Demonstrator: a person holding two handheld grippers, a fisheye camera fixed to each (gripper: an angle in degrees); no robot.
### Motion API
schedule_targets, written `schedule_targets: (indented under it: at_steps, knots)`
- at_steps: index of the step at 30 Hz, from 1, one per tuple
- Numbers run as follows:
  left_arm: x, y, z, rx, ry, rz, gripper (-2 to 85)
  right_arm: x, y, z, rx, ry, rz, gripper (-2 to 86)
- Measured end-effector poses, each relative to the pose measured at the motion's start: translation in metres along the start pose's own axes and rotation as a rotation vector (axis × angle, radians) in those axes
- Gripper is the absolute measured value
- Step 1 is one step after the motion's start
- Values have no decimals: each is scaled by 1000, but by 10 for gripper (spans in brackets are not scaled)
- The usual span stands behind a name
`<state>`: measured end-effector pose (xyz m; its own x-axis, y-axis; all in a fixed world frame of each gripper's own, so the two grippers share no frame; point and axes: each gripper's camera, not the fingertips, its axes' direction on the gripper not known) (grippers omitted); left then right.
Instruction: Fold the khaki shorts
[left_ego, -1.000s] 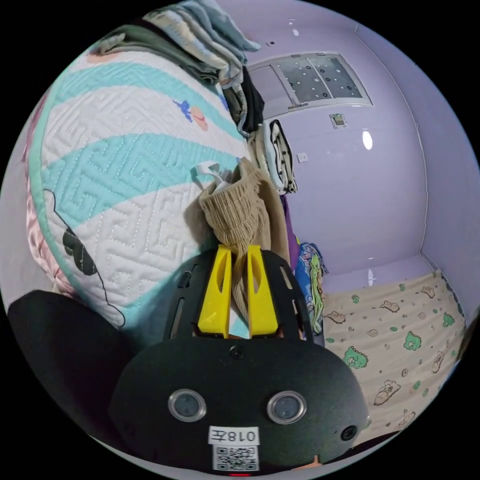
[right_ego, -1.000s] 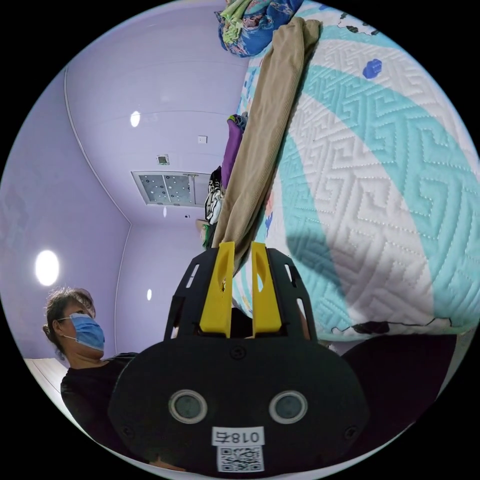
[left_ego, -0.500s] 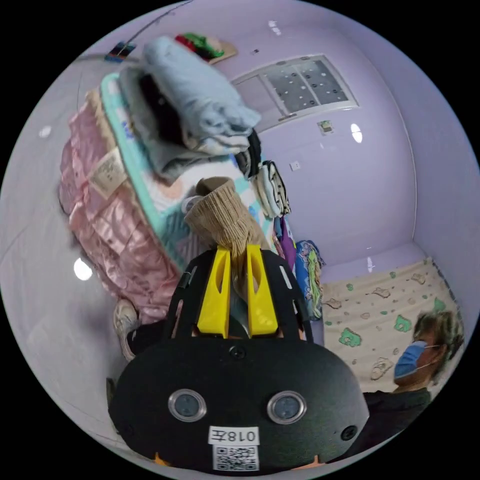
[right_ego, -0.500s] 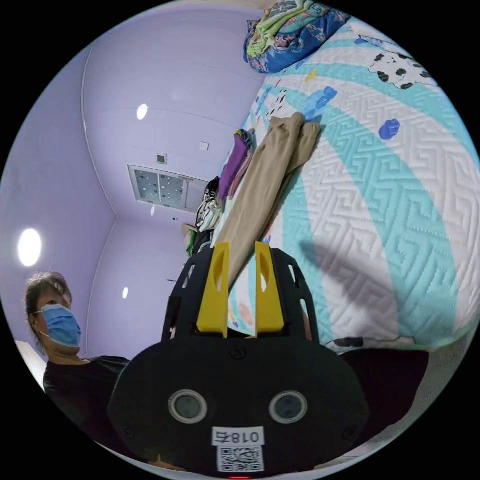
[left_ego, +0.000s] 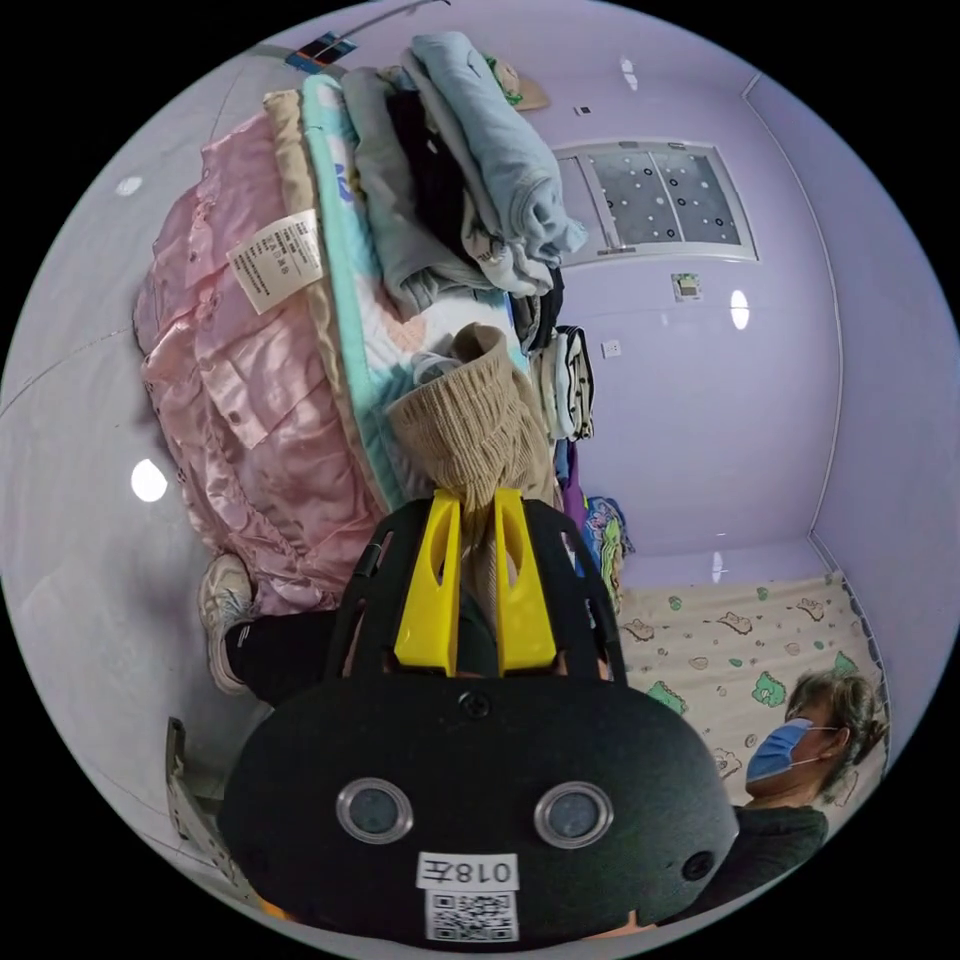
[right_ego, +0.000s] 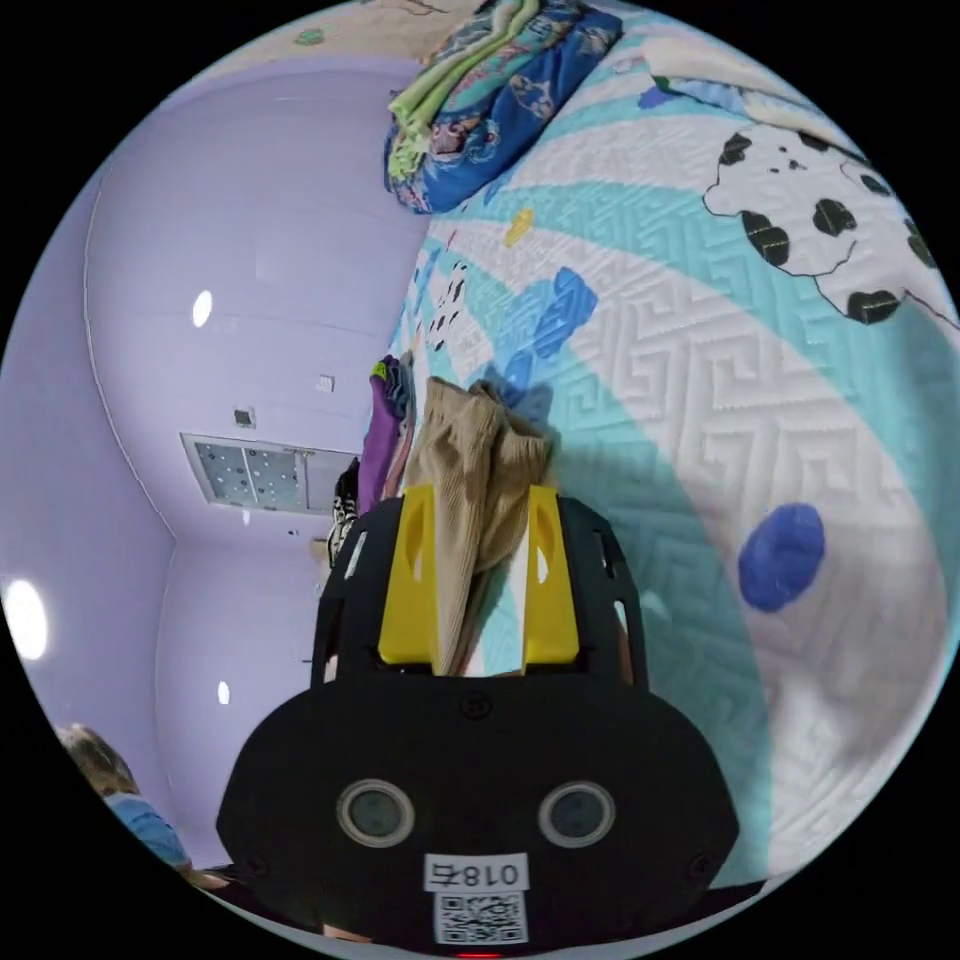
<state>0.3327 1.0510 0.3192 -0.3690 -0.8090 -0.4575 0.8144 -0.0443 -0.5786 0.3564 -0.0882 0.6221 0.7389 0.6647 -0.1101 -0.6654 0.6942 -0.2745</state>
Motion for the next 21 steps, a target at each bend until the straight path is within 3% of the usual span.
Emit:
schedule_targets:
  at_steps: [5, 12, 17, 21]
  knots:
    - [3, -14, -5, -8, -25, 10, 49, -15, -17, 38, -92, 104, -60, 75]
    - [5, -29, -16, -51, -26, 36, 49, -103, 11, 11, -60, 278, -468, 35]
    - [-23, -46, -7, -158, 3, -15, 52, 8, 9, 31, -193, 274, -164, 32]
    - [-40, -44, -10, -186, -9, -66, 58, 57, 38, 44, -123, 185, -73, 34]
